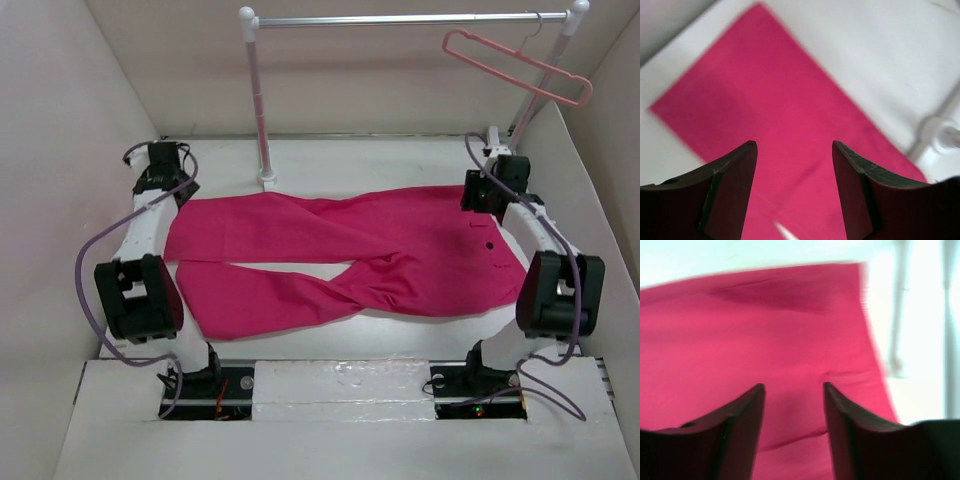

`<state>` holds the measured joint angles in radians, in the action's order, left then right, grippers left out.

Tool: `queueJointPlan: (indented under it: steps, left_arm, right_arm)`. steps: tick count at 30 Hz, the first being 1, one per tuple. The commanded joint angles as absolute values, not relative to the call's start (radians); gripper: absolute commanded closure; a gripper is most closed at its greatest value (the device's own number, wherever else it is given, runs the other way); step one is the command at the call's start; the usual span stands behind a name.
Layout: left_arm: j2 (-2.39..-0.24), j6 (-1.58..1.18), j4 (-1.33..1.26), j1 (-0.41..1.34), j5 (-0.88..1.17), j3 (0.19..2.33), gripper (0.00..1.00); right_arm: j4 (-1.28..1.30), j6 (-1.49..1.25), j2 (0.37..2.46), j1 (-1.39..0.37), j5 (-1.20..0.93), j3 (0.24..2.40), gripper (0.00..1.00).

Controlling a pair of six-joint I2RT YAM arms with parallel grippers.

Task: Place the trousers on the hanger
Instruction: Flatten out the trousers on the hanger.

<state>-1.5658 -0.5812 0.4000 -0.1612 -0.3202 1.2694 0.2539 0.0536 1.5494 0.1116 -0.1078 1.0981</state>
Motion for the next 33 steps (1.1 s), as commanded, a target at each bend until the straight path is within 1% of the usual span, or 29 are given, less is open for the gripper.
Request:
queueJointPlan:
  steps: [1,2,4,5,7,8,9,15,17,19,22,23,25,26,27,28,29,33]
  left_arm:
    - [-1.693,-0.534,0.391,-0.109,-0.252,1.397,0.42]
    - [-1.716,-0.531,0.397,-0.109,-0.244,1.416,0.42]
    - [-1.773,-0.523,0.388,-0.109,-0.23,1.457,0.42]
    - [-1.788,-0.517,0.385,-0.109,-0.226,1.468,0.42]
    - [-1.854,-0.503,0.408,-0.109,-0.221,1.537,0.42]
    - [-1.855,-0.503,0.41,-0.109,-0.221,1.537,0.42]
    - [-1.867,-0.499,0.41,-0.109,-0.213,1.548,0.42]
    - [-1.906,-0.535,0.373,-0.109,-0.196,1.548,0.42]
    - [-1.916,-0.537,0.379,-0.109,-0.201,1.558,0.42]
    - [-1.951,-0.537,0.388,-0.109,-0.21,1.578,0.42]
    - [-1.988,-0.537,0.397,-0.109,-0.222,1.598,0.41]
    - [-1.999,-0.538,0.403,-0.109,-0.221,1.604,0.41]
    - [-2.039,-0.534,0.42,-0.118,-0.224,1.641,0.35]
    - [-2.051,-0.532,0.445,-0.118,-0.225,1.654,0.35]
    - [-2.077,-0.534,0.454,-0.127,-0.222,1.666,0.35]
    - [-2.088,-0.535,0.457,-0.136,-0.215,1.678,0.33]
    - [-2.094,-0.537,0.457,-0.137,-0.204,1.678,0.32]
    - [-2.146,-0.546,0.459,-0.149,-0.144,1.7,0.32]
  right_arm:
    - [0.196,0.064,1.652,0.173,-0.034,1.268,0.4]
    - [0.218,0.081,1.733,0.198,-0.058,1.314,0.37]
    - [0.303,0.113,1.808,0.212,-0.072,1.414,0.34]
    - [0.314,0.126,1.869,0.224,-0.074,1.486,0.31]
    - [0.38,0.141,1.966,0.247,-0.096,1.592,0.3]
    - [0.38,0.141,1.967,0.247,-0.124,1.626,0.3]
    - [0.391,0.155,2.02,0.247,-0.13,1.65,0.3]
    - [0.515,0.155,2.184,0.247,-0.173,1.839,0.3]
    - [0.511,0.147,2.206,0.247,-0.204,1.851,0.3]
    - [0.543,0.129,2.227,0.247,-0.189,1.864,0.3]
    - [0.503,0.098,2.24,0.259,-0.224,1.821,0.32]
    - [0.517,0.094,2.259,0.271,-0.239,1.825,0.42]
    - [0.502,0.098,2.258,0.272,-0.261,1.819,0.57]
    - [0.506,0.103,2.246,0.272,-0.256,1.812,0.86]
    - [0.509,0.104,2.232,0.281,-0.255,1.801,0.95]
    - [0.479,0.103,2.211,0.281,-0.259,1.78,0.99]
    - [0.451,0.098,2.183,0.281,-0.276,1.716,1.0]
    - [0.299,0.011,1.944,0.342,-0.294,1.522,1.0]
